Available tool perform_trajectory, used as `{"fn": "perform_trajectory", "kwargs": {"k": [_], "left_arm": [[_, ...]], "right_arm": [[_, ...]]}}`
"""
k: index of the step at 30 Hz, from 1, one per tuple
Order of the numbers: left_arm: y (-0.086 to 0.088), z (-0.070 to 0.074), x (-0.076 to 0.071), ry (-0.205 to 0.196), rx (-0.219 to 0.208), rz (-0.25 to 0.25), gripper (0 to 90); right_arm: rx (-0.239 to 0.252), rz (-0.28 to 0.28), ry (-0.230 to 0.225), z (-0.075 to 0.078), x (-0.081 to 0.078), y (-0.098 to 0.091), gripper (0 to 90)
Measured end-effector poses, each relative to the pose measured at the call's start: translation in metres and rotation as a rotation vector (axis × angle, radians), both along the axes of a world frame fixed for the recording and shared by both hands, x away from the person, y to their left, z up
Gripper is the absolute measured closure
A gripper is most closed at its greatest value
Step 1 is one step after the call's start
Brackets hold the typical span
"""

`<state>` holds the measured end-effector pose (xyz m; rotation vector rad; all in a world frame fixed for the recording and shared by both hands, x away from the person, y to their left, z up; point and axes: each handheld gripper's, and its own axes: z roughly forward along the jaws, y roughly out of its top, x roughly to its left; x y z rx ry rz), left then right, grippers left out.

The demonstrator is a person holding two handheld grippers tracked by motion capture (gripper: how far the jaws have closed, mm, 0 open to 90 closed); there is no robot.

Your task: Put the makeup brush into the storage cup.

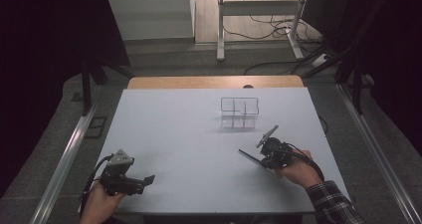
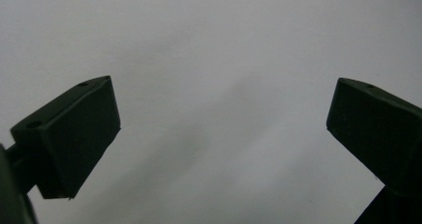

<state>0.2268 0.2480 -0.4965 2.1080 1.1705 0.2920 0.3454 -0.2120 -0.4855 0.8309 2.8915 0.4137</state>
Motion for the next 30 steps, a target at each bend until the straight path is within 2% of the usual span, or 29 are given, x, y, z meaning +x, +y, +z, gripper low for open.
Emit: {"fn": "perform_trajectory", "kwargs": {"k": [5,12,20,26,30], "left_arm": [[-0.003,0.002,0.000,-0.010,0.002,-0.016,1.0],[-0.008,0.006,0.000,-0.020,-0.021,-0.064,0.7],[-0.016,0.007,0.002,-0.090,-0.047,-0.105,0.0],[-0.023,0.008,0.004,-0.099,-0.062,-0.129,0.0],[-0.033,0.008,0.007,-0.088,-0.082,-0.161,0.0]], "right_arm": [[0.025,0.019,-0.023,0.008,-0.002,-0.001,84.0],[0.050,0.036,-0.036,0.017,-0.006,0.000,84.0],[0.064,0.077,-0.033,0.023,-0.008,0.008,84.0],[0.072,0.098,-0.028,0.026,-0.010,0.014,84.0],[0.074,0.112,-0.020,0.028,-0.011,0.019,84.0]]}}
